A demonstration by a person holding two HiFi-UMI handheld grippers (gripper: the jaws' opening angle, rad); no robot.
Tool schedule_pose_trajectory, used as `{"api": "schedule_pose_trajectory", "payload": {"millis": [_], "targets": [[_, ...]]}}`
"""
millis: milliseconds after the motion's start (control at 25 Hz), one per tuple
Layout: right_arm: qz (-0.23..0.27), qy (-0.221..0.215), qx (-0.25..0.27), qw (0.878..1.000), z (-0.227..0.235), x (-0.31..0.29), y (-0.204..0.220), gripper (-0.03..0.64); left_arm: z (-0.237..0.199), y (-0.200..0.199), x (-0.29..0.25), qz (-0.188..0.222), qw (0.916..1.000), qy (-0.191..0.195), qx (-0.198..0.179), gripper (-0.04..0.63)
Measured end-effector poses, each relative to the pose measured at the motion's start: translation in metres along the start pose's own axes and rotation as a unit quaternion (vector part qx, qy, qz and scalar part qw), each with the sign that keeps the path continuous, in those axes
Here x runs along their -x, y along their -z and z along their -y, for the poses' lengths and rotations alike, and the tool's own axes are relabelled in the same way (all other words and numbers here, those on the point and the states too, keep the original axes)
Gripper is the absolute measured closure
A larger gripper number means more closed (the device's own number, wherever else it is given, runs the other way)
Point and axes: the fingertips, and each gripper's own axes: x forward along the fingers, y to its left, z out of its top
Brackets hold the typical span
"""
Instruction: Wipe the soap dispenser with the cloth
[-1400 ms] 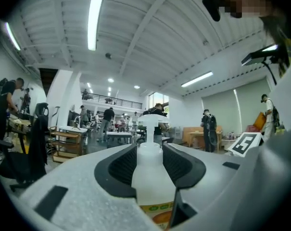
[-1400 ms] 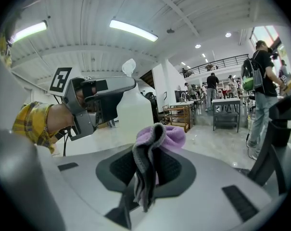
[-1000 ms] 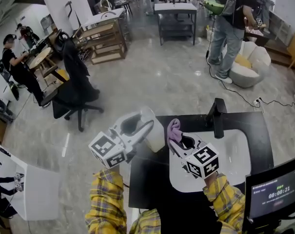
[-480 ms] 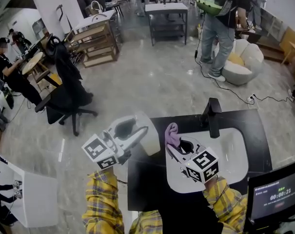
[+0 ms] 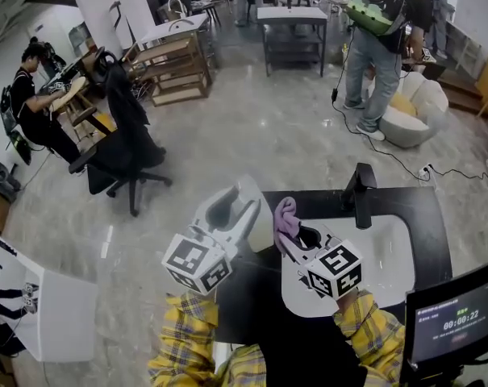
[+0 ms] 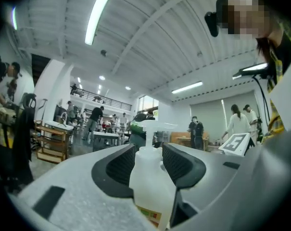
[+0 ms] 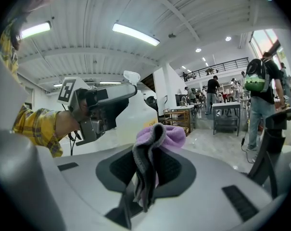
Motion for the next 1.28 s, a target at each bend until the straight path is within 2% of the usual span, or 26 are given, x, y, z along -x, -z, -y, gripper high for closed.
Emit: {"api": "schedule_pose_trajectory", "payload": {"millis": [120, 280, 480, 680, 800, 1000, 1120, 1280], "targets": [[0.001, 0.002, 0.001, 1.000, 0.000, -0.001, -0.002, 0.537, -0.003, -0.001, -0.003, -0.008, 0.9969, -0.068, -0.038, 0.440], [0.005, 0.000, 0.002, 1.000, -0.002, -0.002, -0.006, 0.537, -0.009, 0.002, -0.004, -0.025, 0.9896, -0.136, -0.040, 0.440], [0.007, 0.002, 0.003, 1.000, -0.001, -0.002, -0.007, 0.537, -0.018, 0.007, -0.006, -0.060, 0.9688, -0.235, -0.050, 0.440], [0.009, 0.003, 0.005, 1.000, 0.000, 0.000, -0.003, 0.537, -0.021, 0.010, -0.004, -0.065, 0.9549, -0.284, -0.056, 0.440], [0.009, 0.003, 0.003, 1.000, 0.000, 0.001, -0.001, 0.537, -0.021, 0.010, -0.002, -0.063, 0.9554, -0.283, -0.056, 0.440], [0.014, -0.001, -0.001, 1.000, -0.004, 0.001, -0.009, 0.537, -0.024, 0.005, 0.002, -0.050, 0.9691, -0.237, -0.046, 0.440], [0.018, -0.007, -0.001, 1.000, -0.006, 0.003, -0.011, 0.537, -0.021, 0.006, 0.003, -0.042, 0.9801, -0.190, -0.039, 0.440], [0.027, -0.018, 0.002, 0.999, -0.013, 0.006, -0.018, 0.537, -0.017, 0.006, 0.004, -0.035, 0.9939, -0.099, -0.032, 0.440]]}}
